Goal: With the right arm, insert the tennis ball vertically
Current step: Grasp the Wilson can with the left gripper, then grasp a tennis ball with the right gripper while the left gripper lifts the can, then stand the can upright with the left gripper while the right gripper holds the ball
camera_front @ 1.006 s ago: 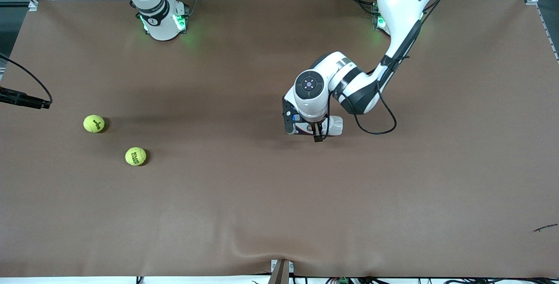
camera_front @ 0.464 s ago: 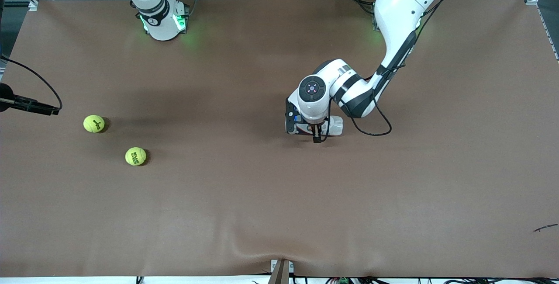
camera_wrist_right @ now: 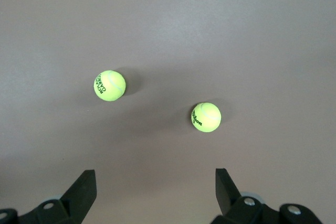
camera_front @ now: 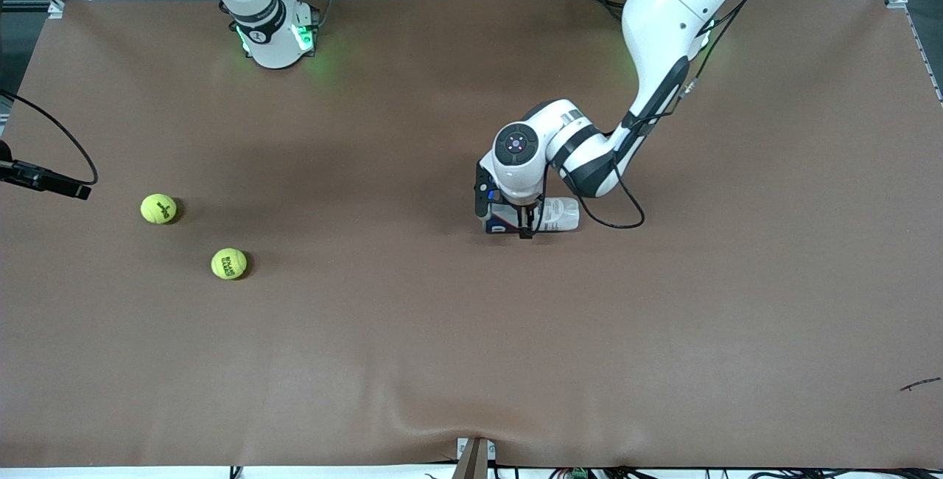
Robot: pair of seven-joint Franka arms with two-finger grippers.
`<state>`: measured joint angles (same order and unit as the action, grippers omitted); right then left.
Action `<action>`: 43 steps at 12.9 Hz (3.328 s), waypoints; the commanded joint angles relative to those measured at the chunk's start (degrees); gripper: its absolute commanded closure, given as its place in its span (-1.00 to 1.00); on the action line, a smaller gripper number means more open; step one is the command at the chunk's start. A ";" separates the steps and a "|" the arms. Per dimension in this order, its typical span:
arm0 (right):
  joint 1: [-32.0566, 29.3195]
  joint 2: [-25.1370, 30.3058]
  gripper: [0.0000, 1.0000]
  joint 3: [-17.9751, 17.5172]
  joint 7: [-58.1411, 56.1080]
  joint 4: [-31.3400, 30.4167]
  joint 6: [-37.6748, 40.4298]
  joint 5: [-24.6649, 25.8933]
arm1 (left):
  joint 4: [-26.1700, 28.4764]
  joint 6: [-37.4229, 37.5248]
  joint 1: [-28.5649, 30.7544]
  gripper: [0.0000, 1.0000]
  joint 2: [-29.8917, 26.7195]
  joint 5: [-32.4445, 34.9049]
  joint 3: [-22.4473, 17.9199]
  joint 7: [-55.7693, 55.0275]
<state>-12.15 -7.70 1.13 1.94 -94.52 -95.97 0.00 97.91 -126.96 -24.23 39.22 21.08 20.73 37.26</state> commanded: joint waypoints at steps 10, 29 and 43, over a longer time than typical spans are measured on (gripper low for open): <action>5.11 1.55 -1.00 0.01 0.70 -12.43 -17.03 0.17 | 1.67 -5.14 0.67 -0.50 -0.81 1.59 -0.08 0.79; 10.30 -21.21 -1.00 0.10 -3.34 -18.60 -46.94 6.33 | -10.81 -2.33 7.96 -0.44 0.85 -57.42 -0.16 54.37; 9.34 -21.40 0.56 0.36 -4.13 -16.15 -46.15 6.41 | -13.01 -4.18 -0.81 -0.45 15.61 -124.05 -0.16 105.70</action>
<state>-1.37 -30.76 1.50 -1.24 -111.90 -142.71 4.87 86.74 -130.68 -22.90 52.09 -97.23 20.43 137.90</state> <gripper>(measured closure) 0.326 0.273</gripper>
